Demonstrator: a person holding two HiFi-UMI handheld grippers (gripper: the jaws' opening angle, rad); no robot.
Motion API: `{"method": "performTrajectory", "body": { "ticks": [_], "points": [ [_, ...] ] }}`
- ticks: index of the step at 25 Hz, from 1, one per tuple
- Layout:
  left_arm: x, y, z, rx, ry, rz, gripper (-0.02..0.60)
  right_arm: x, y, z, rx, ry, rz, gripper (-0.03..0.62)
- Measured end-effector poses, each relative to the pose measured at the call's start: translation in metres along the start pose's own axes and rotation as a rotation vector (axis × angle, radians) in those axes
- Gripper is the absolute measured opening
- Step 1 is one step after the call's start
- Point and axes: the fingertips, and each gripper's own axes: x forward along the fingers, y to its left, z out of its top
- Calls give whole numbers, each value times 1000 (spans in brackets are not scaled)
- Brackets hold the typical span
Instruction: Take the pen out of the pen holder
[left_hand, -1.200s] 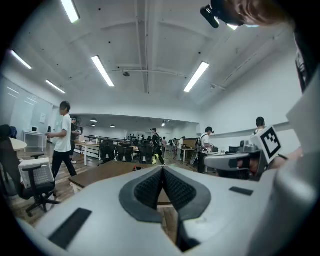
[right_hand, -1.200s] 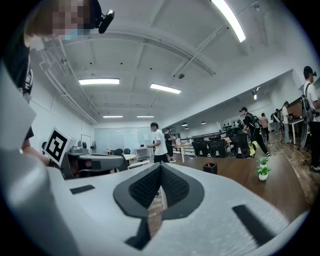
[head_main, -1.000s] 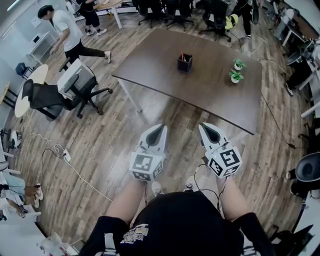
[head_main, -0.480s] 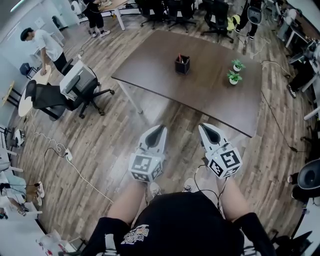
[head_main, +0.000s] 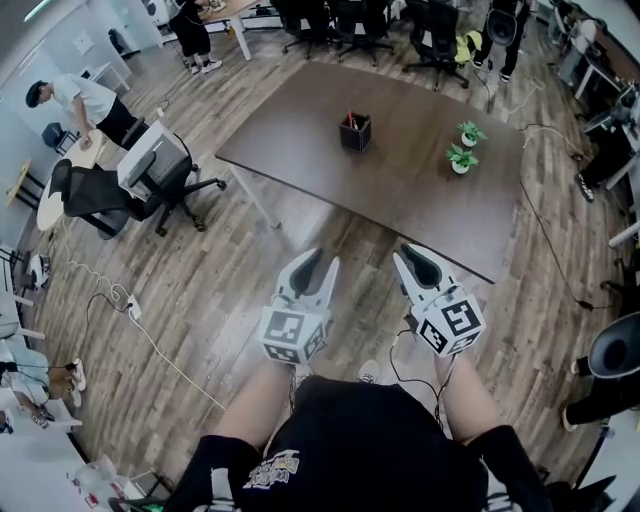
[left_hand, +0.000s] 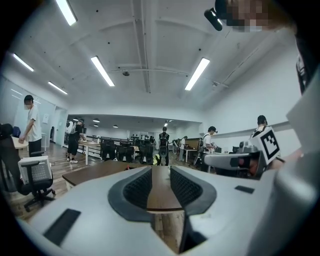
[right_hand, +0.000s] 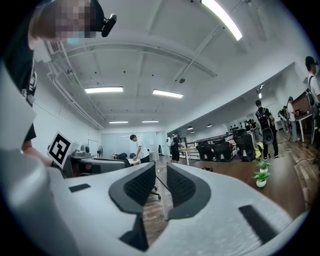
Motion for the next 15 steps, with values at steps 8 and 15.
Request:
{"method": "performTrajectory", "body": {
  "ticks": [8,15],
  "points": [
    [27,17,1,1,-6,-13,117,21,-20,-3,11,8,-22,110],
    [57,67,-2,-1,0,-74,135,75,-30,-8,8,25,-75,130]
  ]
}}
